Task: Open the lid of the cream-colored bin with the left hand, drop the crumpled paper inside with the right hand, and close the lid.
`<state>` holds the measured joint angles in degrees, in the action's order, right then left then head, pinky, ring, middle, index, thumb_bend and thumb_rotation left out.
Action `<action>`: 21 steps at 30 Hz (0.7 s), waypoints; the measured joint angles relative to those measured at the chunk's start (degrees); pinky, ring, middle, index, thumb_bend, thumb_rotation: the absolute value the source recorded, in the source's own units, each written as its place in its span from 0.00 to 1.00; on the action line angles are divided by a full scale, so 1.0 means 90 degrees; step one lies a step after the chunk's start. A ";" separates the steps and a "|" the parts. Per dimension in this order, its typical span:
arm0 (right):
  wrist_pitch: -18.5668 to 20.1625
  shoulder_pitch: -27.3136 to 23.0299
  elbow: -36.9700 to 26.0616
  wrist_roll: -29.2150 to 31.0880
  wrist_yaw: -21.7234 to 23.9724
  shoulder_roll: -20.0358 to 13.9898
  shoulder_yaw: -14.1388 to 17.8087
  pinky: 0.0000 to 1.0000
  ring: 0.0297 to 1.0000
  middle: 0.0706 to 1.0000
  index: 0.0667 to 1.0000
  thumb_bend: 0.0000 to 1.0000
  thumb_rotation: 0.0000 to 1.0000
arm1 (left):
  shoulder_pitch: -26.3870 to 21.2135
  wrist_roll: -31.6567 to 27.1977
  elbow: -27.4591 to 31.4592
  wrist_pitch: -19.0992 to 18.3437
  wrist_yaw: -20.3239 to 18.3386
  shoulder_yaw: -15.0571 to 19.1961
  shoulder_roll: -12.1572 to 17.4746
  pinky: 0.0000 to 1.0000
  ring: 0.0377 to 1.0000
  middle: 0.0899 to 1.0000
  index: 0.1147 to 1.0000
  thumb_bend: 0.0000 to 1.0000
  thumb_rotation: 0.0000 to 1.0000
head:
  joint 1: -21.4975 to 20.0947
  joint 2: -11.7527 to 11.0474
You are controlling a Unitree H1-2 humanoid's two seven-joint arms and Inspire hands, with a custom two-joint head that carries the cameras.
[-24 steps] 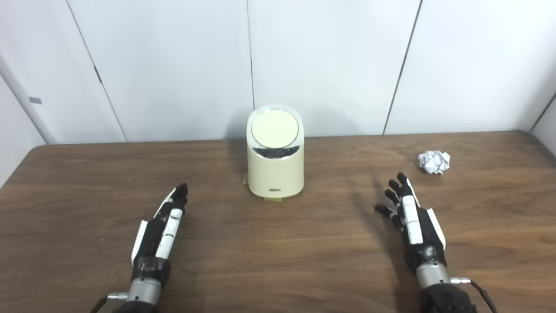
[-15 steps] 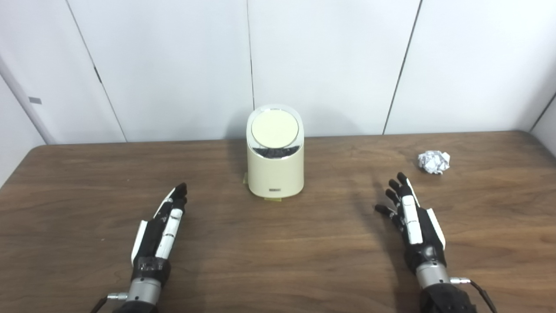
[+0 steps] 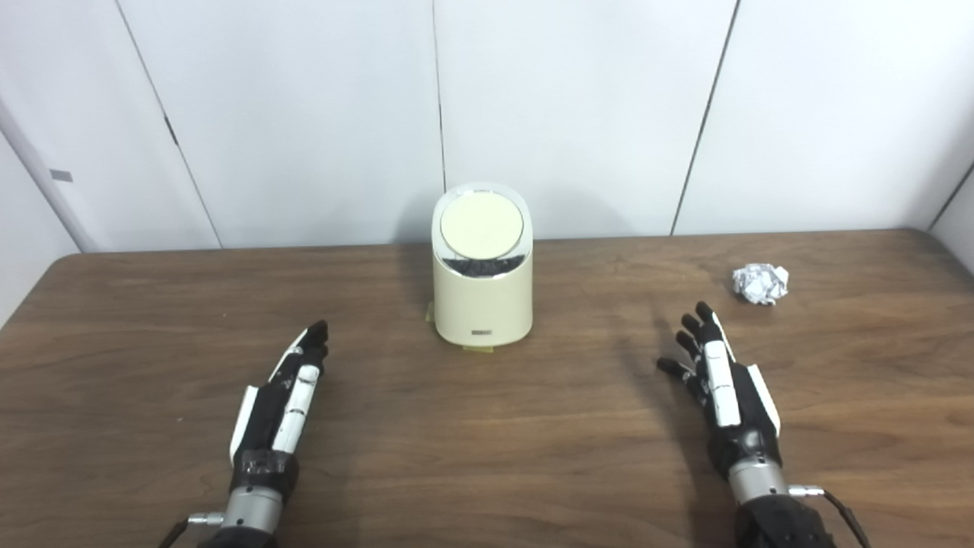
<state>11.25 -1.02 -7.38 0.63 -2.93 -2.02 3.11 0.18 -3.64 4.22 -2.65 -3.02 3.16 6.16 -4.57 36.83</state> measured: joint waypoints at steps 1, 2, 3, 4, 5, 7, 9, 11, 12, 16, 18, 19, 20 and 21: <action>0.0008 -0.0001 -0.0003 -0.0009 -0.0003 0.0000 -0.0001 0.95 0.93 0.94 0.98 0.51 1.00 | 0.0005 0.0010 0.0011 -0.0025 0.0003 -0.0010 0.0007 0.97 0.95 0.94 0.95 0.55 0.73 | 0.0019 0.0009; 0.0012 -0.0001 -0.0007 -0.0010 -0.0004 0.0002 0.0003 0.96 0.93 0.95 0.98 0.51 1.00 | 0.0008 0.0032 0.0029 -0.0042 0.0011 -0.0020 0.0009 0.96 0.95 0.94 0.95 0.58 0.69 | 0.0058 0.0000; 0.0013 -0.0002 -0.0007 -0.0004 -0.0005 0.0004 0.0010 0.96 0.93 0.95 0.98 0.51 1.00 | 0.0016 0.0063 0.0044 -0.0048 0.0023 -0.0029 0.0008 0.95 0.95 0.94 0.95 0.59 0.66 | 0.0088 -0.0010; 0.0013 -0.0002 -0.0006 0.0012 -0.0008 0.0008 0.0024 0.96 0.93 0.95 0.98 0.51 1.00 | 0.0022 0.0131 0.0078 -0.0066 0.0047 -0.0044 0.0004 0.93 0.95 0.93 0.95 0.60 0.64 | 0.0088 -0.0010; 0.0014 -0.0003 -0.0006 0.0028 -0.0011 0.0014 0.0042 0.96 0.93 0.95 0.98 0.52 1.00 | 0.0028 0.0179 0.0141 -0.0092 0.0074 -0.0057 0.0001 0.92 0.95 0.93 0.95 0.61 0.63 | 0.0088 -0.0010; 0.0011 -0.0005 -0.0002 0.0040 -0.0022 0.0034 0.0070 0.96 0.93 0.94 0.98 0.52 1.00 | 0.0026 0.0246 0.0253 -0.0212 0.0117 -0.0062 -0.0004 0.90 0.94 0.93 0.95 0.62 0.63 | 0.0137 -0.0098; -0.0036 -0.0002 0.0017 0.0034 -0.0024 0.0044 0.0068 0.95 0.92 0.94 0.98 0.51 1.00 | 0.0009 0.0263 0.0297 -0.0311 0.0156 -0.0050 -0.0008 0.89 0.94 0.93 0.95 0.64 0.60 | 0.0176 -0.0195; -0.0071 0.0003 0.0031 0.0028 -0.0023 0.0043 0.0058 0.95 0.93 0.94 0.98 0.50 1.00 | -0.0033 0.0310 0.0419 -0.0510 0.0182 -0.0048 0.0004 0.91 0.93 0.92 0.93 0.67 0.57 | 0.0195 -0.0234; -0.0083 0.0006 0.0035 0.0028 -0.0023 0.0043 0.0053 0.95 0.94 0.94 0.98 0.49 1.00 | -0.0058 0.0420 0.0493 -0.0641 0.0203 -0.0061 0.0013 0.93 0.93 0.92 0.92 0.69 0.55 | 0.0195 -0.0254; -0.0189 0.0034 0.0053 -0.0085 -0.0025 0.0026 -0.0033 0.96 0.94 0.95 0.99 0.49 1.00 | -0.0349 0.0817 0.0814 -0.1405 0.0197 -0.0208 0.0195 0.91 0.90 0.88 0.89 0.78 0.42 | 0.0176 -0.0293; -0.0263 0.0059 0.0072 -0.0137 -0.0024 0.0016 -0.0074 0.97 0.94 0.96 1.00 0.49 1.00 | -0.0704 0.1021 0.0987 -0.1900 0.0079 -0.0272 0.0391 0.90 0.89 0.87 0.89 0.85 0.38 | 0.0176 -0.0322; -0.0280 0.0062 0.0078 -0.0143 -0.0024 0.0018 -0.0085 0.98 0.94 0.96 1.00 0.49 1.00 | -0.0934 0.1097 0.1052 -0.2092 0.0023 -0.0303 0.0522 0.89 0.88 0.87 0.89 0.87 0.38 | 0.0185 -0.0313; -0.0285 0.0062 0.0078 -0.0146 -0.0024 0.0021 -0.0100 0.99 0.95 0.96 1.00 0.49 1.00 | -0.1164 0.1186 0.1104 -0.2225 -0.0035 -0.0334 0.0642 0.87 0.87 0.86 0.89 0.90 0.37 | 0.0186 -0.0322; -0.0288 0.0062 0.0078 -0.0144 -0.0024 0.0026 -0.0105 0.99 0.95 0.96 1.00 0.50 1.00 | -0.1422 0.1239 0.1144 -0.2325 -0.0101 -0.0369 0.0768 0.86 0.86 0.86 0.88 0.92 0.36 | 0.0176 -0.0322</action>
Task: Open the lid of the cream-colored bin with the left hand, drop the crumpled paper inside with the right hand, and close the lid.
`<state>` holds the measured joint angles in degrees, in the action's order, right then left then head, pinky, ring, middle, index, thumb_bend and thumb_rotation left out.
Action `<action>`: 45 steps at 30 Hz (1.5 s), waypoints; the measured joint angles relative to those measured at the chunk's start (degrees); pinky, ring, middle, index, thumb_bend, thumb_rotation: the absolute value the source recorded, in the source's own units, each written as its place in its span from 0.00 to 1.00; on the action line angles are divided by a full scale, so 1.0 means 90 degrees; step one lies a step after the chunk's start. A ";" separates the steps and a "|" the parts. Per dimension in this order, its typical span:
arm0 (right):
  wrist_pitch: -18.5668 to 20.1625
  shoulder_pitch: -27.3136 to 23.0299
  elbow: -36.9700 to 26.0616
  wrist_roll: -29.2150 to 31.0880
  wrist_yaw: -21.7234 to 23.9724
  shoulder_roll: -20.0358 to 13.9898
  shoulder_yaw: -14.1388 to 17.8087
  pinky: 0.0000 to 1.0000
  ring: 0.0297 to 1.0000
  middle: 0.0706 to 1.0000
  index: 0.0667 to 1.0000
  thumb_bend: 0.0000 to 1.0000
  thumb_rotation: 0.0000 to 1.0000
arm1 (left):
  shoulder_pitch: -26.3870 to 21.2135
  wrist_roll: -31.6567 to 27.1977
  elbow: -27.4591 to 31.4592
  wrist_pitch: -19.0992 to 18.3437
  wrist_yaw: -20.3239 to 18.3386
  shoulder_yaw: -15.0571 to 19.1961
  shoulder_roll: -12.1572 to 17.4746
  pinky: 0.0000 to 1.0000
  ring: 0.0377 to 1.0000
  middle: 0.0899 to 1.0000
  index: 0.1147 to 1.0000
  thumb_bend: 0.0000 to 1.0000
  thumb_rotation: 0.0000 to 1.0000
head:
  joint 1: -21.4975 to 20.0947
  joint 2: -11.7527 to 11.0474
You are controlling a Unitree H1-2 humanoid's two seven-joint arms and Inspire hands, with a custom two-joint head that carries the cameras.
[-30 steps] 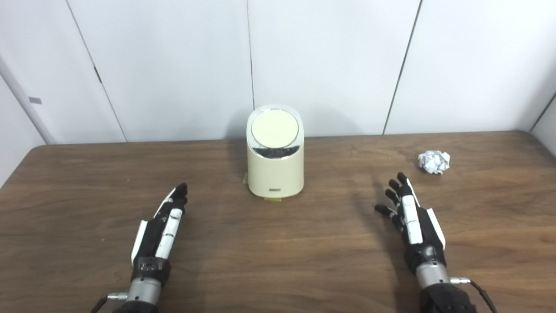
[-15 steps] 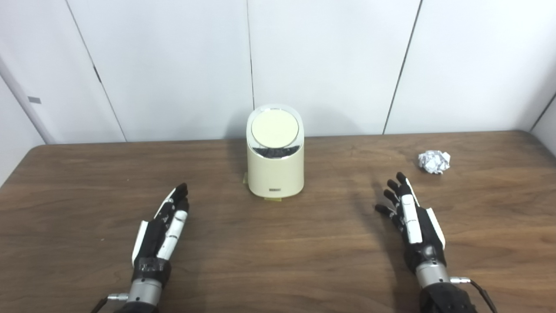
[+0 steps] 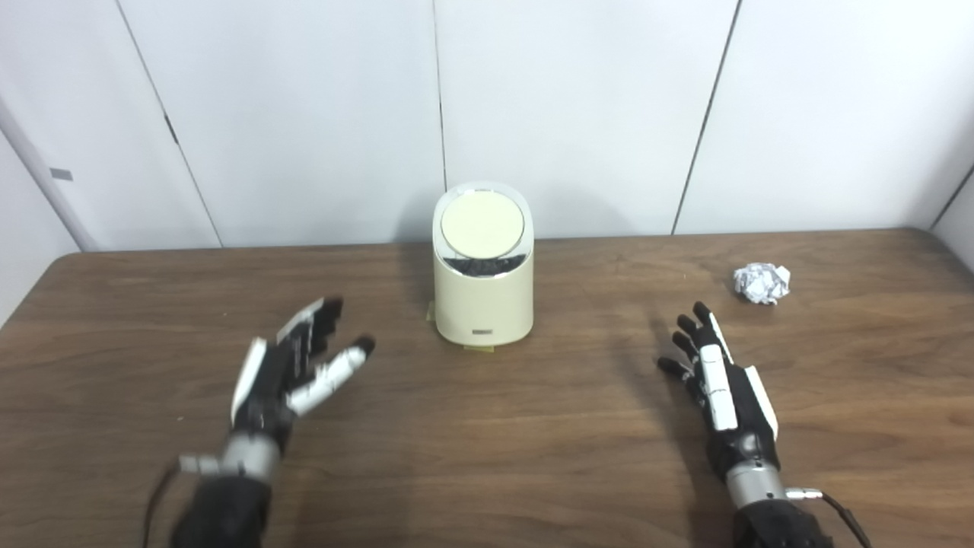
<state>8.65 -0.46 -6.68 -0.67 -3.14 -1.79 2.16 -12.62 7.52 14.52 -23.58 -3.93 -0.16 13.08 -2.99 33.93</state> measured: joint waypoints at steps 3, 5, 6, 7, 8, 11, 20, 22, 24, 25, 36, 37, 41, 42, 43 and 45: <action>-0.0003 -0.0013 0.0010 0.0001 0.0000 0.0027 -0.0008 0.99 0.95 0.96 0.99 0.50 1.00 | -0.0681 0.0002 0.0010 -0.0217 -0.0205 -0.0038 0.0248 0.86 0.88 0.88 0.88 0.92 0.25 | -0.0010 0.0000; -0.0004 -0.0044 0.0038 -0.0015 -0.0003 0.0061 -0.0035 0.99 0.94 0.95 0.99 0.51 1.00 | -0.0988 -0.0002 0.0017 -0.0218 -0.0300 -0.0033 0.0311 0.86 0.88 0.89 0.89 0.91 0.24 | -0.0010 0.0000; -0.0004 -0.0049 0.0040 -0.0041 -0.0008 0.0073 -0.0048 0.98 0.94 0.95 0.99 0.51 1.00 | -0.1082 0.0002 0.0017 -0.0218 -0.0339 -0.0064 0.0320 0.86 0.89 0.89 0.89 0.92 0.23 | -0.0020 -0.0010; -0.0015 -0.0050 0.0046 -0.0069 -0.0019 0.0084 -0.0058 0.98 0.94 0.95 0.99 0.51 1.00 | -0.1154 0.0004 0.0016 -0.0222 -0.0385 -0.0110 0.0318 0.86 0.90 0.90 0.91 0.91 0.23 | -0.0029 -0.0010; -0.0033 -0.0053 0.0060 -0.0086 -0.0026 0.0086 -0.0064 0.98 0.94 0.95 1.00 0.51 1.00 | -0.1203 0.0006 0.0016 -0.0243 -0.0451 -0.0156 0.0329 0.88 0.92 0.92 0.93 0.90 0.23 | -0.0068 -0.0058; -0.0210 -0.0064 0.0179 -0.0114 -0.0030 0.0070 -0.0076 0.96 0.94 0.95 1.00 0.48 1.00 | -0.1377 0.0108 -0.0044 -0.0343 -0.0975 -0.0318 0.0557 0.91 0.95 0.96 0.99 0.91 0.24 | -0.0117 -0.0127; -0.0516 -0.0276 0.0577 -0.0400 -0.0142 0.0027 -0.0146 0.93 0.92 0.94 0.99 0.46 1.00 | -0.3183 0.2984 -0.0968 -0.0347 -0.3865 0.0450 0.0233 0.90 0.98 1.00 1.00 0.93 0.19 | -0.0068 -0.0312; -0.0523 -0.0327 0.0626 -0.0401 -0.0142 0.0021 -0.0147 0.93 0.92 0.94 0.99 0.47 1.00 | -0.3502 0.3429 -0.1207 -0.0345 -0.4287 0.0596 -0.0072 0.90 0.98 1.00 1.00 0.95 0.17 | -0.0078 -0.0332; -0.0527 -0.0335 0.0631 -0.0400 -0.0140 0.0026 -0.0152 0.94 0.92 0.94 0.99 0.48 1.00 | -0.3723 0.3726 -0.1452 -0.0348 -0.4590 0.0614 -0.0285 0.89 0.98 1.00 1.00 0.95 0.16 | -0.0088 -0.0342; -0.0529 -0.0340 0.0635 -0.0399 -0.0138 0.0027 -0.0153 0.94 0.92 0.94 0.99 0.48 1.00 | -0.3802 0.3816 -0.1561 -0.0348 -0.4672 0.0611 -0.0353 0.89 0.98 1.00 1.00 0.95 0.16 | -0.0088 -0.0351; -0.0644 -0.0456 0.0788 -0.0377 -0.0143 0.0030 -0.0123 0.93 0.91 0.94 0.99 0.49 1.00 | -0.4840 0.4881 -0.2913 -0.0349 -0.4833 0.0158 -0.0463 0.94 0.96 0.98 0.99 0.94 0.17 | -0.0108 -0.0400; -0.0653 -0.0474 0.0805 -0.0382 -0.0144 0.0034 -0.0125 0.92 0.91 0.94 0.99 0.49 1.00 | -0.4949 0.4948 -0.3011 -0.0349 -0.4834 0.0116 -0.0520 0.93 0.96 0.98 0.99 0.94 0.16 | -0.0108 -0.0400; -0.0640 -0.0491 0.0821 -0.0409 -0.0146 0.0048 -0.0127 0.93 0.92 0.95 0.99 0.49 1.00 | -0.5230 0.5008 -0.3263 -0.0349 -0.4812 -0.0371 -0.0598 0.86 0.94 0.98 1.00 0.92 0.12 | -0.0098 -0.0420; -0.0631 -0.0493 0.0823 -0.0410 -0.0146 0.0051 -0.0126 0.93 0.92 0.95 0.99 0.48 1.00 | -0.5264 0.5005 -0.3313 -0.0348 -0.4807 -0.0503 -0.0605 0.85 0.94 0.98 1.00 0.92 0.11 | -0.0098 -0.0420; -0.0628 -0.0493 0.0824 -0.0410 -0.0146 0.0054 -0.0125 0.93 0.92 0.95 0.99 0.48 1.00 | -0.5295 0.5006 -0.3375 -0.0349 -0.4763 -0.0657 -0.0603 0.82 0.92 0.97 1.00 0.92 0.11 | -0.0098 -0.0410; -0.0616 -0.0492 0.0824 -0.0410 -0.0146 0.0058 -0.0124 0.94 0.92 0.95 1.00 0.48 1.00 | -0.5315 0.5018 -0.3427 -0.0348 -0.4590 -0.0979 -0.0589 0.79 0.93 0.98 0.99 0.93 0.11 | -0.0088 -0.0410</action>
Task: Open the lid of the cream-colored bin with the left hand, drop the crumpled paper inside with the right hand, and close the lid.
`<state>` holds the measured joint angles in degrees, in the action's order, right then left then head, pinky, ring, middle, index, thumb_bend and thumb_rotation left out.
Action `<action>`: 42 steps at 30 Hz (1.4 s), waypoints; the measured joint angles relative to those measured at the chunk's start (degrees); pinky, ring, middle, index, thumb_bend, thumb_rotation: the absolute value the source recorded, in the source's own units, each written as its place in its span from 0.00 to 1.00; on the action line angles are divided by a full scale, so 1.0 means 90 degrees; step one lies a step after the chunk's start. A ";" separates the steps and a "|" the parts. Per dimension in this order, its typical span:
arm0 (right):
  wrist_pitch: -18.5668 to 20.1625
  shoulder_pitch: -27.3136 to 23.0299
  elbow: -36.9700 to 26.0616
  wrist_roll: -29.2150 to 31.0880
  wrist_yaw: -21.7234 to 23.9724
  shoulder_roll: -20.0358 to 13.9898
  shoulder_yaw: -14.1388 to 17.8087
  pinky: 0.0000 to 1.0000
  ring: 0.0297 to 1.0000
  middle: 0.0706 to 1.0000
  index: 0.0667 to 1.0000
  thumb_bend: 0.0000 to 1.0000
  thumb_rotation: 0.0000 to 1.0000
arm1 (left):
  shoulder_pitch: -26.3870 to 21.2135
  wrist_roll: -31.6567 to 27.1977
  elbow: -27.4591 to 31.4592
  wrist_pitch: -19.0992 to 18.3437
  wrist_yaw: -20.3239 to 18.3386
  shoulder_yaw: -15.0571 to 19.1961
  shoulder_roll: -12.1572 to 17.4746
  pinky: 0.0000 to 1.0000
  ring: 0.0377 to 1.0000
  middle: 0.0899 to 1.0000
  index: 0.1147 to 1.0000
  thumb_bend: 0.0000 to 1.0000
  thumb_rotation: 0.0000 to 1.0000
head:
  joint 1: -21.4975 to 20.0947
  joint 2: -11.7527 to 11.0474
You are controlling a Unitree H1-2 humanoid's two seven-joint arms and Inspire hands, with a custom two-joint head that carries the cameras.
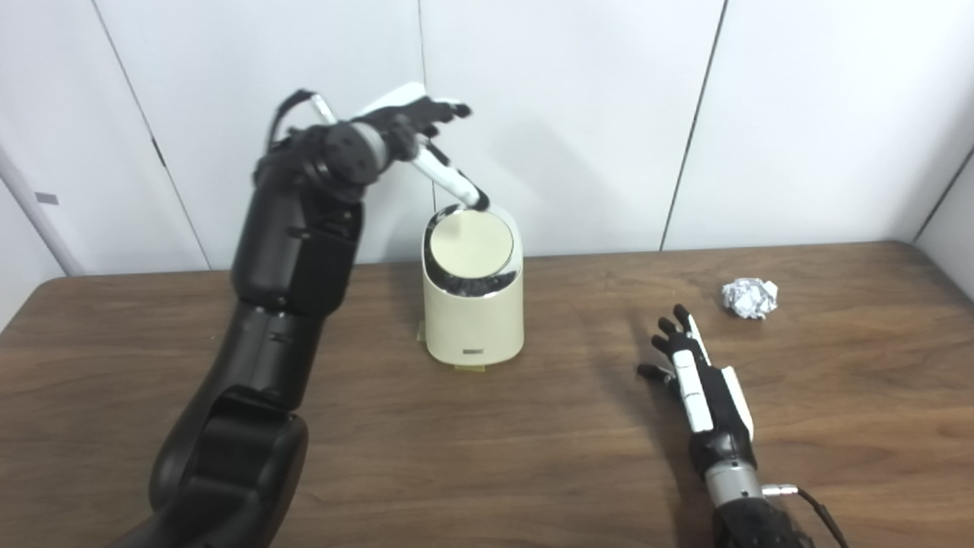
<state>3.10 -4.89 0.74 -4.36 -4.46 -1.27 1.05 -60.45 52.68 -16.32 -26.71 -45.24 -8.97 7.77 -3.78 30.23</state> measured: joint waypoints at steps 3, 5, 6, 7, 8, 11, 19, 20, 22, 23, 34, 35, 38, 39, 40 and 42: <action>0.0047 0.0000 -0.0001 -0.0015 -0.0004 0.0010 0.0001 0.93 0.92 0.95 0.99 0.48 1.00 | -0.0088 0.0025 -0.0215 0.0003 0.0242 -0.0523 0.0056 0.79 0.94 0.98 0.98 0.92 0.13 | 0.0000 0.0010; 0.0059 0.0001 -0.0010 -0.0040 -0.0033 0.0031 0.0001 0.93 0.92 0.95 0.99 0.47 1.00 | -0.0157 0.0053 -0.0392 0.0004 0.0374 -0.0821 0.0087 0.79 0.93 0.96 0.96 0.93 0.14 | -0.0010 0.0029; 0.0064 0.0001 -0.0011 -0.0043 -0.0050 0.0047 0.0001 0.94 0.92 0.95 0.99 0.47 1.00 | -0.0195 0.0079 -0.0499 0.0005 0.0422 -0.0972 0.0106 0.79 0.94 0.97 0.96 0.94 0.16 | -0.0010 0.0029; 0.0066 0.0000 -0.0013 -0.0043 -0.0063 0.0059 0.0001 0.93 0.92 0.95 0.99 0.47 1.00 | -0.0234 0.0123 -0.0546 0.0005 0.0438 -0.1143 0.0141 0.78 0.94 0.97 0.95 0.94 0.17 | -0.0010 0.0049; 0.0068 0.0000 -0.0015 -0.0044 -0.0070 0.0068 0.0001 0.93 0.92 0.95 0.99 0.48 1.00 | -0.0269 0.0158 -0.0559 0.0005 0.0439 -0.1304 0.0175 0.75 0.93 0.97 0.94 0.95 0.17 | -0.0010 0.0058; 0.0075 -0.0003 -0.0016 -0.0057 -0.0090 0.0083 0.0000 0.93 0.92 0.95 0.99 0.49 1.00 | -0.0321 0.0226 -0.0559 0.0024 0.0456 -0.1619 0.0246 0.70 0.92 0.96 0.92 0.96 0.18 | 0.0019 0.0068; 0.0031 -0.0012 -0.0008 -0.0199 -0.0206 0.0125 -0.0061 0.90 0.91 0.94 0.99 0.48 1.00 | -0.0308 0.0236 -0.0668 0.0297 0.1066 -0.2141 0.0362 0.98 1.00 0.98 0.92 0.92 0.06 | 0.0039 0.0039; -0.0005 -0.0015 -0.0006 -0.0213 -0.0210 0.0125 -0.0068 0.90 0.91 0.94 0.99 0.48 1.00 | -0.0305 0.0238 -0.0684 0.0355 0.1117 -0.2203 0.0376 0.97 0.99 0.97 0.92 0.91 0.06 | 0.0029 0.0029; -0.0023 -0.0018 -0.0004 -0.0238 -0.0220 0.0128 -0.0073 0.90 0.91 0.94 0.99 0.49 1.00 | -0.0277 0.0249 -0.0690 0.0438 0.1229 -0.2325 0.0397 0.93 0.98 0.97 0.91 0.91 0.06 | 0.0029 0.0058; -0.0029 -0.0020 -0.0003 -0.0241 -0.0223 0.0130 -0.0073 0.90 0.91 0.94 0.99 0.49 1.00 | -0.0268 0.0257 -0.0692 0.0453 0.1250 -0.2376 0.0410 0.91 0.98 0.97 0.91 0.92 0.06 | 0.0029 0.0059; -0.0044 -0.0041 0.0023 -0.0291 -0.0246 0.0139 -0.0079 0.89 0.91 0.93 0.99 0.48 1.00 | -0.0259 0.0305 -0.0818 0.0435 0.1228 -0.2592 0.0619 0.84 0.95 0.95 0.89 0.93 0.08 | 0.0049 0.0039; -0.0046 -0.0042 0.0025 -0.0291 -0.0246 0.0140 -0.0079 0.89 0.91 0.93 0.99 0.48 1.00 | -0.0259 0.0304 -0.0834 0.0433 0.1237 -0.2590 0.0623 0.83 0.94 0.95 0.89 0.93 0.09 | 0.0068 0.0029; -0.0053 -0.0045 0.0027 -0.0312 -0.0248 0.0140 -0.0083 0.88 0.90 0.93 0.98 0.48 1.00 | -0.0259 0.0302 -0.0862 0.0435 0.1260 -0.2586 0.0628 0.85 0.93 0.94 0.88 0.93 0.09 | 0.0059 0.0049; -0.0052 -0.0046 0.0028 -0.0320 -0.0249 0.0140 -0.0086 0.88 0.90 0.93 0.98 0.48 1.00 | -0.0261 0.0302 -0.0868 0.0435 0.1262 -0.2585 0.0628 0.84 0.92 0.94 0.88 0.93 0.09 | 0.0059 0.0049; -0.0052 -0.0046 0.0028 -0.0323 -0.0249 0.0141 -0.0087 0.89 0.90 0.93 0.98 0.49 1.00 | -0.0261 0.0302 -0.0868 0.0433 0.1262 -0.2585 0.0628 0.84 0.93 0.94 0.88 0.93 0.08 | 0.0059 0.0049; -0.0051 -0.0049 0.0032 -0.0324 -0.0249 0.0141 -0.0087 0.88 0.90 0.93 0.99 0.49 1.00 | -0.0261 0.0302 -0.0868 0.0424 0.1261 -0.2584 0.0628 0.84 0.93 0.95 0.89 0.93 0.08 | 0.0059 0.0039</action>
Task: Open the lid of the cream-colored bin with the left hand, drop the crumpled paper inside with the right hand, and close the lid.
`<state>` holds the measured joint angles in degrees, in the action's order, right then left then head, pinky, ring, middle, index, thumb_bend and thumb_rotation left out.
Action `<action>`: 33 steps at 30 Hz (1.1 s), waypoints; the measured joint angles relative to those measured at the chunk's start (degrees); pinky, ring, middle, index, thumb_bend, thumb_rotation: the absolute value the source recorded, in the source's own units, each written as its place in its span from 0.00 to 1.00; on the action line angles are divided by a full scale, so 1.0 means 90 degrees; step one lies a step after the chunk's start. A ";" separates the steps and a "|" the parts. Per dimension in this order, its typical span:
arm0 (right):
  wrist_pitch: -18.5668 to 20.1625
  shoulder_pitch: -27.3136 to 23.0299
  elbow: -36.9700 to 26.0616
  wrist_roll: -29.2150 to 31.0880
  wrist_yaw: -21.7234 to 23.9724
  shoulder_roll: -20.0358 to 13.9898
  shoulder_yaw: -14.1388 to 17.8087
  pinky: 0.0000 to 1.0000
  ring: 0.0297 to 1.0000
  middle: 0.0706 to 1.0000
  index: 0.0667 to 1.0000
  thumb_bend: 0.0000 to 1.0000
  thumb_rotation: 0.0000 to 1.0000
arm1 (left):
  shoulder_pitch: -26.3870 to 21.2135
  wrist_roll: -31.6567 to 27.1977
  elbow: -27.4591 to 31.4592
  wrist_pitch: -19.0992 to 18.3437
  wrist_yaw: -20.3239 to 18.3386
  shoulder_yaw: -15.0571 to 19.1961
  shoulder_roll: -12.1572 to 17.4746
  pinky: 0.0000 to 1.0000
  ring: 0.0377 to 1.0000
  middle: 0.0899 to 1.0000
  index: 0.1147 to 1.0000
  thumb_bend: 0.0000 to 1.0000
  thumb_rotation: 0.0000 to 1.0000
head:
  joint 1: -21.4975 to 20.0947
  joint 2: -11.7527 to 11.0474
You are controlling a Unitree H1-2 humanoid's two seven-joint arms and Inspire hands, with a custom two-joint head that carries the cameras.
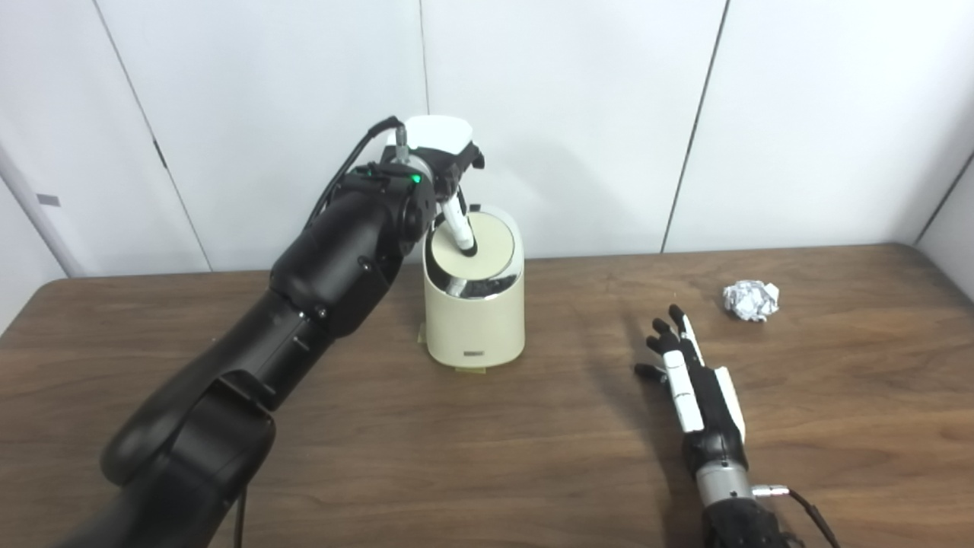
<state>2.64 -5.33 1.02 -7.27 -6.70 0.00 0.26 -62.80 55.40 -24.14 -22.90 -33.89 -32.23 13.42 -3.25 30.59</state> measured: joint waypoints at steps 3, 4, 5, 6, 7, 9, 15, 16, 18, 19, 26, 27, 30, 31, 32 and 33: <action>-0.0018 -0.0009 0.0016 -0.0015 0.0000 0.0000 -0.0004 0.88 0.90 0.93 0.98 0.48 1.00 | 0.0000 0.0001 0.0000 -0.0007 -0.0010 -0.0003 0.0001 0.84 0.94 0.95 0.90 0.93 0.10 | -0.0010 0.0000; -0.0026 -0.0014 0.0023 -0.0018 0.0000 0.0000 -0.0008 0.89 0.90 0.93 0.98 0.47 1.00 | 0.0000 0.0001 0.0000 -0.0009 -0.0018 -0.0006 0.0001 0.85 0.94 0.95 0.90 0.93 0.10 | -0.0019 -0.0010; -0.0035 -0.0020 0.0033 -0.0019 0.0000 0.0000 -0.0011 0.88 0.90 0.93 0.98 0.47 1.00 | 0.0000 0.0001 0.0000 -0.0010 -0.0020 -0.0008 0.0002 0.85 0.95 0.95 0.90 0.93 0.10 | -0.0020 -0.0020; -0.0045 -0.0026 0.0043 -0.0024 0.0000 0.0000 -0.0015 0.88 0.90 0.93 0.98 0.48 1.00 | 0.0000 0.0001 -0.0003 -0.0007 -0.0019 -0.0008 0.0002 0.86 0.95 0.95 0.90 0.94 0.10 | -0.0020 -0.0029; -0.0053 -0.0035 0.0058 -0.0047 0.0000 -0.0001 -0.0024 0.88 0.90 0.93 0.98 0.48 1.00 | 0.0000 0.0000 -0.0013 0.0004 -0.0017 -0.0008 0.0002 0.86 0.95 0.94 0.90 0.94 0.10 | -0.0029 -0.0029; -0.0071 -0.0060 0.0092 -0.0083 0.0000 -0.0001 -0.0042 0.88 0.90 0.93 0.98 0.49 1.00 | 0.0000 -0.0004 -0.0049 0.0026 0.0002 -0.0007 0.0003 0.88 0.95 0.94 0.90 0.94 0.10 | -0.0049 -0.0029; -0.0042 -0.0081 0.0107 -0.0112 -0.0015 0.0002 -0.0057 0.88 0.91 0.93 0.98 0.50 1.00 | 0.0009 -0.0035 -0.0103 0.0199 0.0163 -0.0049 0.0005 0.95 0.98 0.95 0.90 0.94 0.09 | -0.0088 0.0000; -0.0028 -0.0082 0.0106 -0.0110 -0.0024 0.0008 -0.0056 0.89 0.91 0.94 0.98 0.50 1.00 | 0.0014 -0.0034 -0.0114 0.0243 0.0234 -0.0076 0.0004 0.95 0.97 0.95 0.91 0.95 0.10 | -0.0098 0.0010; 0.0018 -0.0081 0.0100 -0.0102 -0.0047 0.0030 -0.0049 0.89 0.91 0.94 0.98 0.51 1.00 | 0.0018 0.0006 -0.0124 0.0285 0.0313 -0.0172 0.0006 0.94 0.97 0.94 0.91 0.95 0.11 | -0.0137 0.0029; 0.0036 -0.0079 0.0094 -0.0100 -0.0067 0.0049 -0.0046 0.89 0.91 0.94 0.98 0.51 1.00 | 0.0019 0.0072 -0.0124 0.0310 0.0360 -0.0221 0.0006 0.93 0.97 0.94 0.91 0.95 0.11 | -0.0137 0.0029; 0.0173 0.0017 -0.0055 -0.0101 -0.0154 0.0245 -0.0054 0.88 0.90 0.93 0.97 0.49 1.00 | 0.0107 0.0338 0.0048 0.0454 0.0619 -0.0421 0.0009 0.94 0.96 0.93 0.91 0.97 0.09 | -0.0166 0.0117; 0.0180 0.0020 -0.0058 -0.0103 -0.0172 0.0259 -0.0053 0.88 0.90 0.93 0.97 0.49 1.00 | 0.0134 0.0355 0.0083 0.0458 0.0626 -0.0424 0.0008 0.95 0.96 0.93 0.91 0.97 0.09 | -0.0176 0.0127; 0.0185 0.0027 -0.0067 -0.0103 -0.0182 0.0266 -0.0054 0.89 0.90 0.93 0.97 0.49 1.00 | 0.0191 0.0379 0.0210 0.0451 0.0574 -0.0404 0.0013 0.95 0.96 0.94 0.91 0.95 0.09 | -0.0166 0.0127; 0.0188 0.0029 -0.0071 -0.0103 -0.0186 0.0265 -0.0053 0.88 0.90 0.93 0.97 0.48 1.00 | 0.0197 0.0379 0.0235 0.0454 0.0536 -0.0399 0.0014 0.94 0.96 0.94 0.91 0.93 0.09 | -0.0166 0.0127; 0.0190 0.0029 -0.0071 -0.0103 -0.0191 0.0266 -0.0053 0.88 0.90 0.93 0.97 0.47 1.00 | 0.0202 0.0376 0.0258 0.0458 0.0510 -0.0378 0.0015 0.94 0.97 0.94 0.91 0.92 0.09 | -0.0156 0.0137; 0.0191 0.0029 -0.0073 -0.0104 -0.0192 0.0266 -0.0053 0.88 0.90 0.93 0.97 0.47 1.00 | 0.0204 0.0363 0.0261 0.0461 0.0494 -0.0347 0.0015 0.94 0.97 0.94 0.91 0.92 0.09 | -0.0156 0.0137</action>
<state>4.36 -5.07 0.37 -8.20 -8.43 2.39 -0.22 -60.97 58.66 -21.79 -18.75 -29.44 -35.35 13.56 -4.66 31.82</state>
